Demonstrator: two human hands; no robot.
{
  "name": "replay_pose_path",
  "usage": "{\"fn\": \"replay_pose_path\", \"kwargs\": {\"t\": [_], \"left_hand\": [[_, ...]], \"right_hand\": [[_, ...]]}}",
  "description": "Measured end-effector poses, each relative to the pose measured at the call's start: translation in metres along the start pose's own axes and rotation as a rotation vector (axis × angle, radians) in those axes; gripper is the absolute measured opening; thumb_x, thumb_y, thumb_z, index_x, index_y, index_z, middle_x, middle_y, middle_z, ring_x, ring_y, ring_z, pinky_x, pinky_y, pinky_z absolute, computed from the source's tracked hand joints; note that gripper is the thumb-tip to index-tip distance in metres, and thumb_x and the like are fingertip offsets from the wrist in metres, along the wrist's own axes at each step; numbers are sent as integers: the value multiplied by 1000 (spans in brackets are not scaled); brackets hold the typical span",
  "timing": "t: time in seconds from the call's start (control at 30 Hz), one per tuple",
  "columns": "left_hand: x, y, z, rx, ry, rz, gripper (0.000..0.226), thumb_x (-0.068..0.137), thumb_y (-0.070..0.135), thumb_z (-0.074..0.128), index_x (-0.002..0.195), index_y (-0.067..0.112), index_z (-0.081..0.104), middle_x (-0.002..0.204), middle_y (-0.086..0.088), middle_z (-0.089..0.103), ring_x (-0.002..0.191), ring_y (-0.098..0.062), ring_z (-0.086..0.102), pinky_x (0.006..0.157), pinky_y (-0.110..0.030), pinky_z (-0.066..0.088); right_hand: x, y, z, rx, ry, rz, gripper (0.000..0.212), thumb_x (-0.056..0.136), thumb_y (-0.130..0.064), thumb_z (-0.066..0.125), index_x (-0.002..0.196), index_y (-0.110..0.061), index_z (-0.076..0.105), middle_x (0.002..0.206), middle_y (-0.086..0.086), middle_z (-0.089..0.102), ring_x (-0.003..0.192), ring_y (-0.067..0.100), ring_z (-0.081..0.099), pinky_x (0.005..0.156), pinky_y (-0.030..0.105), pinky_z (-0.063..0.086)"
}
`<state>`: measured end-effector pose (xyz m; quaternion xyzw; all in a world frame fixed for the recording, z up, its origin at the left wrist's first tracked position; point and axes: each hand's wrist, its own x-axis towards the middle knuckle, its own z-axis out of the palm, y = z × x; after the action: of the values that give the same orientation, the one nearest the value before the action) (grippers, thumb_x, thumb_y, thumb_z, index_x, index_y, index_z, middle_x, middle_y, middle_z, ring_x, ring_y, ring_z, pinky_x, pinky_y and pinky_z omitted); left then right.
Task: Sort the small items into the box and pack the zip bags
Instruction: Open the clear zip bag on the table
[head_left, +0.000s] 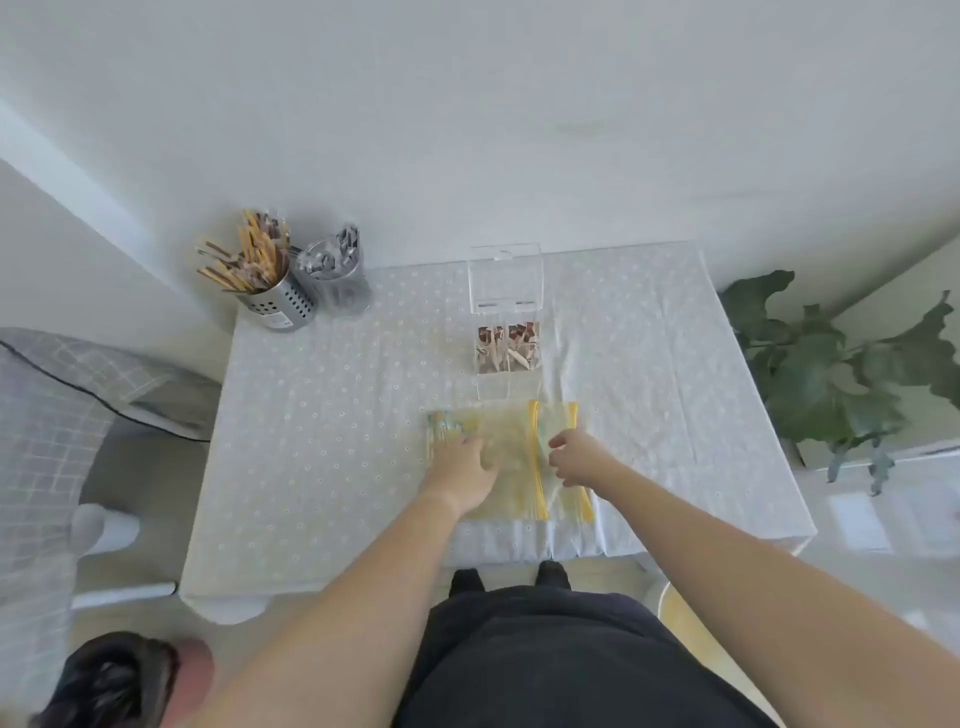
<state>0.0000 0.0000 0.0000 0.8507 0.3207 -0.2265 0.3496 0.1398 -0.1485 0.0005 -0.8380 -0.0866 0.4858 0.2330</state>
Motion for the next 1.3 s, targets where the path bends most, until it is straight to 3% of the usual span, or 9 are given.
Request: {"fn": "replay_pose_path", "kwargs": {"t": [0.13, 0.27, 0.43, 0.57, 0.77, 0.97, 1.13, 1.23, 1.3], "left_hand": [[3, 6, 16, -3, -10, 6, 58, 107, 35, 51, 161, 20, 36, 165, -4, 38, 149, -28, 40, 119, -44, 39], [13, 5, 22, 51, 9, 17, 57, 105, 36, 53, 159, 21, 41, 162, -1, 41, 148, -27, 41, 121, -44, 38], [17, 7, 23, -96, -15, 10, 57, 101, 41, 60, 155, 24, 49, 156, 4, 47, 142, -20, 48, 117, -41, 43], [13, 12, 24, -231, -64, 7, 59, 92, 53, 70, 145, 29, 58, 133, 12, 62, 120, -14, 60, 98, -31, 49], [-1, 11, 17, -468, 25, 10, 41, 81, 60, 77, 117, 41, 76, 105, 11, 71, 90, -11, 67, 82, -31, 54], [-17, 6, 1, -626, 158, -65, 32, 85, 18, 76, 115, 31, 78, 100, 6, 75, 89, -12, 72, 83, -26, 57], [-25, -3, -17, -711, 289, -147, 19, 78, 37, 78, 95, 31, 74, 83, 0, 74, 77, -16, 72, 79, -39, 62], [-33, -5, -36, -650, 399, -119, 18, 84, 27, 76, 100, 31, 69, 93, 3, 71, 81, -17, 71, 71, -33, 60], [-35, -9, -51, -611, 446, -28, 38, 84, 12, 71, 115, 32, 64, 110, 11, 67, 92, -12, 68, 74, -24, 57]], "right_hand": [[4, 1, 3, 180, -41, 73, 40, 102, -2, 44, 140, -6, 52, 114, 17, 67, 86, 22, 67, 64, 28, 57], [10, 0, 5, 353, -66, 108, 28, 102, -4, 46, 127, -8, 58, 97, 10, 68, 82, 22, 66, 76, 37, 60], [24, 3, 9, 314, -86, 42, 24, 101, -16, 53, 119, -8, 68, 100, 14, 74, 81, 22, 70, 80, 41, 64], [21, -4, 6, 295, -134, -28, 18, 100, -17, 58, 100, -7, 73, 86, 6, 73, 73, 17, 71, 71, 30, 63], [12, -21, 3, 255, -147, -138, 17, 98, -17, 62, 98, -5, 74, 83, 2, 74, 71, 12, 72, 68, 26, 62], [-3, -36, 4, 221, -135, -231, 16, 96, -26, 64, 95, -13, 74, 90, -1, 73, 84, 17, 75, 77, 36, 62], [-22, -51, 7, 128, -111, -325, 15, 97, -30, 63, 89, -18, 69, 94, -1, 70, 87, 14, 76, 80, 39, 61], [-33, -60, 11, 84, -78, -356, 15, 99, -28, 60, 90, -17, 65, 95, -3, 66, 82, 12, 75, 75, 39, 59], [-39, -67, 15, 45, -54, -391, 16, 100, -25, 56, 93, -13, 63, 96, -1, 66, 77, 10, 74, 73, 41, 58]]}}
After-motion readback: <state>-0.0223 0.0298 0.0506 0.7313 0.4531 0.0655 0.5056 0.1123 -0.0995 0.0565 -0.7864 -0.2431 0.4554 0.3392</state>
